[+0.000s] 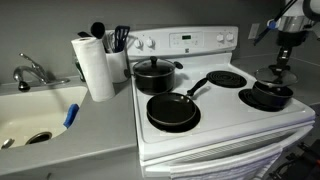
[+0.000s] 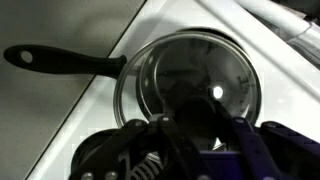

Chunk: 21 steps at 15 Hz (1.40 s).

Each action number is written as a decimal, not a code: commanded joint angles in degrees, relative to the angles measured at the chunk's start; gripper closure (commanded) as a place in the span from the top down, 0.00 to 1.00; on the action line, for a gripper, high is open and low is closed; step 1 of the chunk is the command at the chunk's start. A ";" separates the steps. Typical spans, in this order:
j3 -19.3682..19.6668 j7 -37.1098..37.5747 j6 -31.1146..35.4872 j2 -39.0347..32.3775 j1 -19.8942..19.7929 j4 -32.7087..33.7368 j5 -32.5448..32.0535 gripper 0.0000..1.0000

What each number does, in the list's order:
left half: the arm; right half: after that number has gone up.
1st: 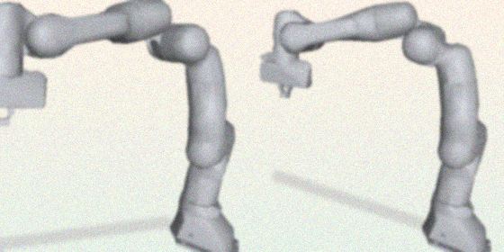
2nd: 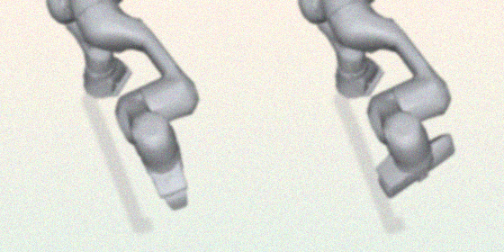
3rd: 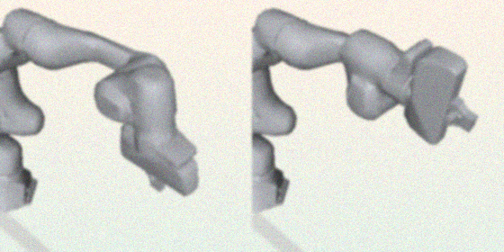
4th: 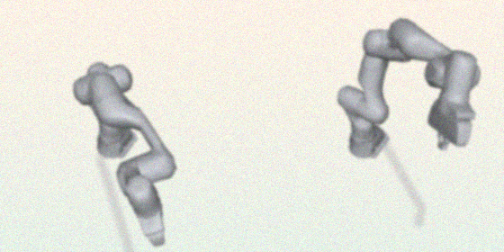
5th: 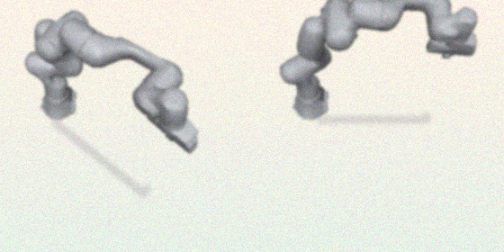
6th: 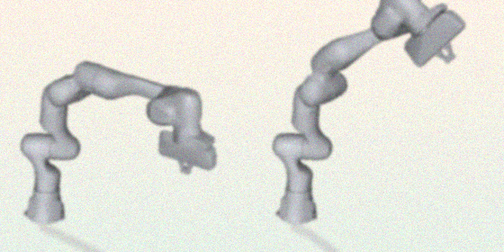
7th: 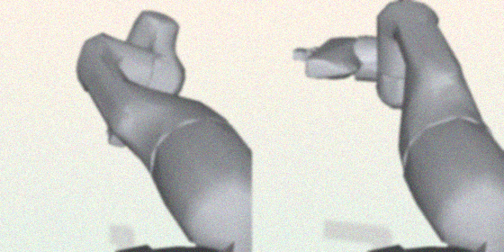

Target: Take the lid off the pot on the right and put it on the stovetop

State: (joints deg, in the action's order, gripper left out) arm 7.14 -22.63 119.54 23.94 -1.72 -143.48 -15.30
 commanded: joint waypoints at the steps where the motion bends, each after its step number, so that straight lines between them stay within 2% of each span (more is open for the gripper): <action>1: -0.44 0.90 2.53 0.42 2.04 1.82 5.68 0.15; 5: -2.37 1.73 7.41 -2.02 5.30 3.82 10.61 0.15; 7: -3.52 2.45 11.95 -3.54 6.82 3.56 11.90 0.15; 11: -3.99 2.79 20.70 -6.69 10.38 3.05 20.09 0.15; 15: -3.44 -1.42 17.91 -9.15 13.32 4.29 29.50 0.15; 18: -3.61 -6.00 18.26 -10.97 14.13 4.08 32.82 0.15; 21: -3.48 -10.42 15.87 -13.26 14.29 3.87 36.42 0.15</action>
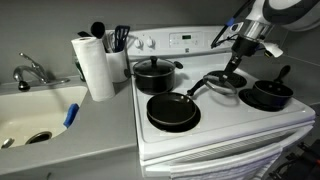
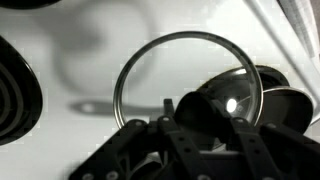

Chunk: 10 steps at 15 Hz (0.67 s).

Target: Take the lid off the pot on the right and put it on the stovetop

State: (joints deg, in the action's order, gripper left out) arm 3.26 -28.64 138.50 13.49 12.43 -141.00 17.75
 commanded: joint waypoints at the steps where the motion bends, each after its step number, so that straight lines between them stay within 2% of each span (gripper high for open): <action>1: 0.20 -4.92 -3.71 -3.82 -0.33 1.04 3.73 0.15; 4: -1.22 -3.53 -4.35 -6.09 -1.86 0.91 1.07 0.15; 10: -3.65 6.59 -0.64 -8.50 -4.52 0.41 -15.41 0.15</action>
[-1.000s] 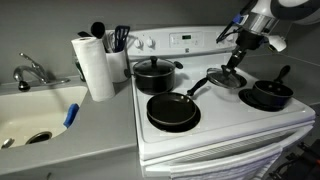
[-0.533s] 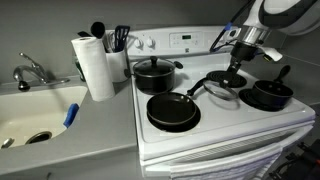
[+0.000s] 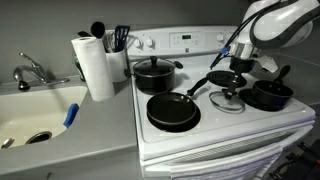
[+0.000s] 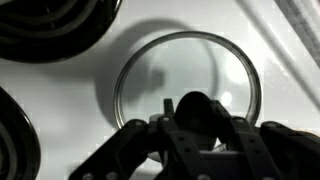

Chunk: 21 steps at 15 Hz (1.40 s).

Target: Take the lid off the pot on the right and put it on the stovetop

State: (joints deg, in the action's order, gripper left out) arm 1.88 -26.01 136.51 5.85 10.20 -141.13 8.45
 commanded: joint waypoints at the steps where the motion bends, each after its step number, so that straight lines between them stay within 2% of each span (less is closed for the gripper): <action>1: -2.45 4.86 1.92 -1.05 -2.44 0.46 -7.23 0.15; 2: -2.60 5.69 2.55 -1.22 -2.54 0.32 -7.91 0.15; 4: -2.26 3.15 2.94 -1.46 -2.15 0.28 -2.52 0.15; 7: -2.35 3.12 4.26 -2.13 -2.32 -0.09 -1.01 0.15; 12: -2.99 7.47 8.17 -4.92 -3.06 -0.58 -7.10 0.15; 16: -3.47 10.45 8.31 -5.42 -3.16 -0.37 -10.51 0.15; 21: -3.74 10.44 7.43 -5.39 -3.05 -0.03 -10.19 0.15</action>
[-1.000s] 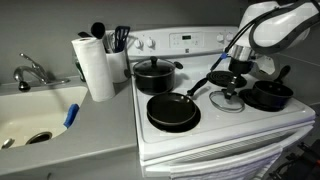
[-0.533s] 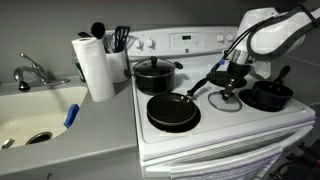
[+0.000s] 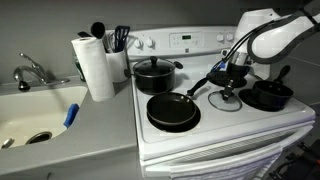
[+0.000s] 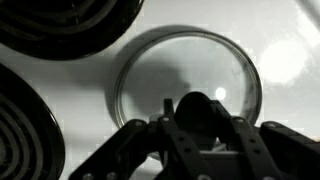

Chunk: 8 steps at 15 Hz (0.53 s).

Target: Take the lid off the pot on the right and put it on the stovetop

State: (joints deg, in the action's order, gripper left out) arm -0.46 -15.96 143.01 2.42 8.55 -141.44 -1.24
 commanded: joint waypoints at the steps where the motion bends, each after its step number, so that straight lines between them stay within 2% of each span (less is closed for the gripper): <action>1: -1.32 0.04 0.74 -1.68 -1.45 0.35 -0.20 0.15; 2: -1.20 -1.29 0.56 -0.89 -1.44 0.40 0.85 0.57; 3: -1.12 -1.06 0.51 -0.18 -1.56 0.40 0.68 0.67; 7: -0.39 -2.65 -2.95 4.62 -2.34 1.09 1.85 0.94; 8: -0.17 -3.08 -4.73 6.42 -2.53 1.57 2.39 0.98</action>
State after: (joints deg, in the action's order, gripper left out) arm -0.45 -16.74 142.47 4.30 7.54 -140.45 -0.53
